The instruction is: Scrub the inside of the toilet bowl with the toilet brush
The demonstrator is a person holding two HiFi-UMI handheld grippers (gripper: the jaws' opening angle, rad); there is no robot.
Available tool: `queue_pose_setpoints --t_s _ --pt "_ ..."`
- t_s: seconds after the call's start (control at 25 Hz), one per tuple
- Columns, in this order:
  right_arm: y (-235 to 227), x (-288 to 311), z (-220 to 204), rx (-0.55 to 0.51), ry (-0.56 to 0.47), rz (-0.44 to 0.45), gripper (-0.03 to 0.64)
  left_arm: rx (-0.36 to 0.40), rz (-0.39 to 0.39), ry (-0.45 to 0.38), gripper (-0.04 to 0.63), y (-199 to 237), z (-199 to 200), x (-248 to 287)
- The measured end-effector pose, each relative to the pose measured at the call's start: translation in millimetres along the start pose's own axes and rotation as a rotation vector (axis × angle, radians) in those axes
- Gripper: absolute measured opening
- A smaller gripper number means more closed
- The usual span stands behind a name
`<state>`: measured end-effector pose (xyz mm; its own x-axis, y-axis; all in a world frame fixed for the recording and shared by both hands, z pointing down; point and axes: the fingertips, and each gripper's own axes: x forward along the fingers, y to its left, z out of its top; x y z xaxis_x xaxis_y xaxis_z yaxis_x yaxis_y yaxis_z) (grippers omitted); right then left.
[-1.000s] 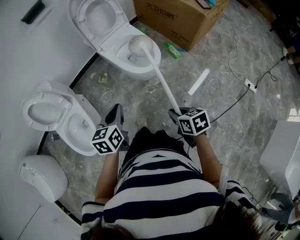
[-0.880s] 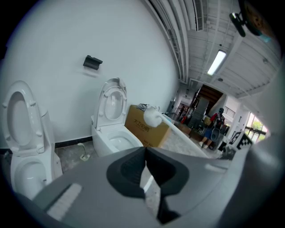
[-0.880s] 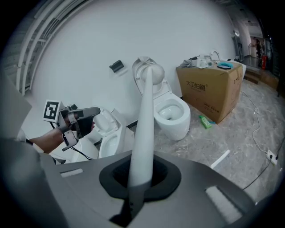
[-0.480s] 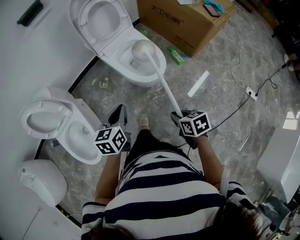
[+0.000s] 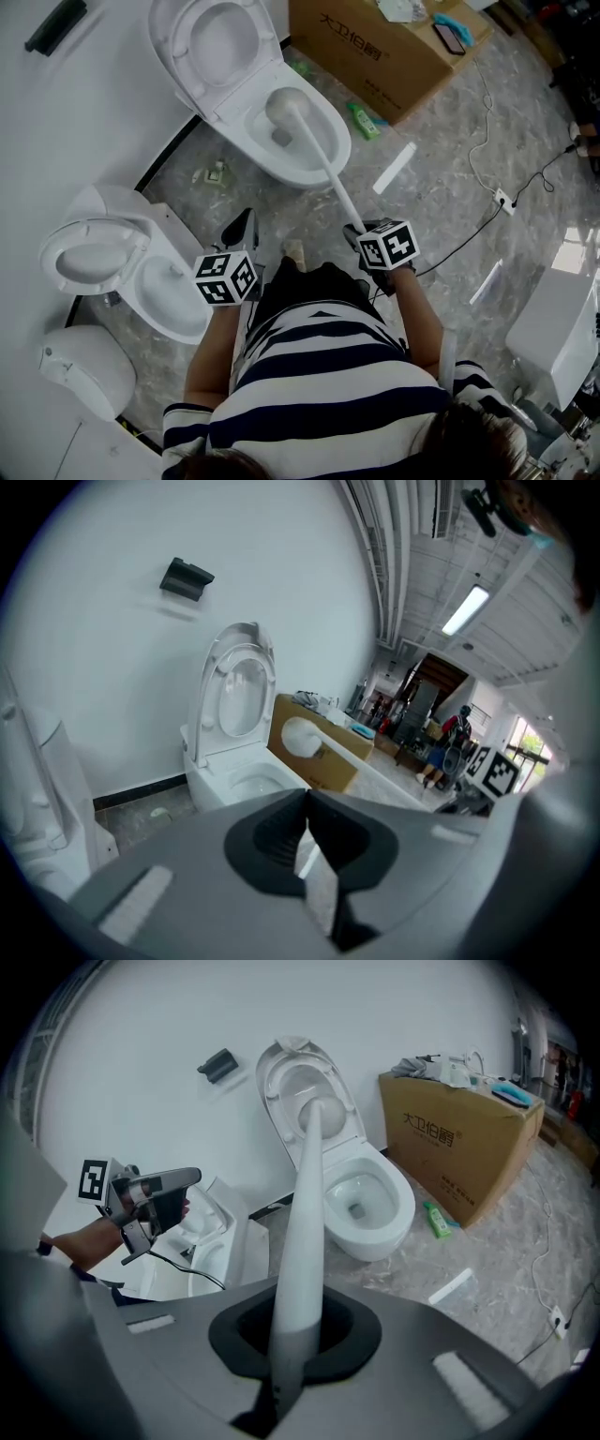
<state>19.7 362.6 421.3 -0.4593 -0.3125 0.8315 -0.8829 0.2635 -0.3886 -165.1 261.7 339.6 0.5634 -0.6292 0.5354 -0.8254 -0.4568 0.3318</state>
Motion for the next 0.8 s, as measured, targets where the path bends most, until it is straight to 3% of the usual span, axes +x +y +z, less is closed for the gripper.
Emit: queue_pose_setpoints --t_s 0.4,0.8 --pt "-31 35 31 -0.015 0.122 -0.014 -0.002 -0.055 0.041 0.044 0.0 46 9 42" --pt "-104 64 61 -0.155 0.285 0.031 -0.002 -0.12 0.126 0.043 0.0 43 19 111"
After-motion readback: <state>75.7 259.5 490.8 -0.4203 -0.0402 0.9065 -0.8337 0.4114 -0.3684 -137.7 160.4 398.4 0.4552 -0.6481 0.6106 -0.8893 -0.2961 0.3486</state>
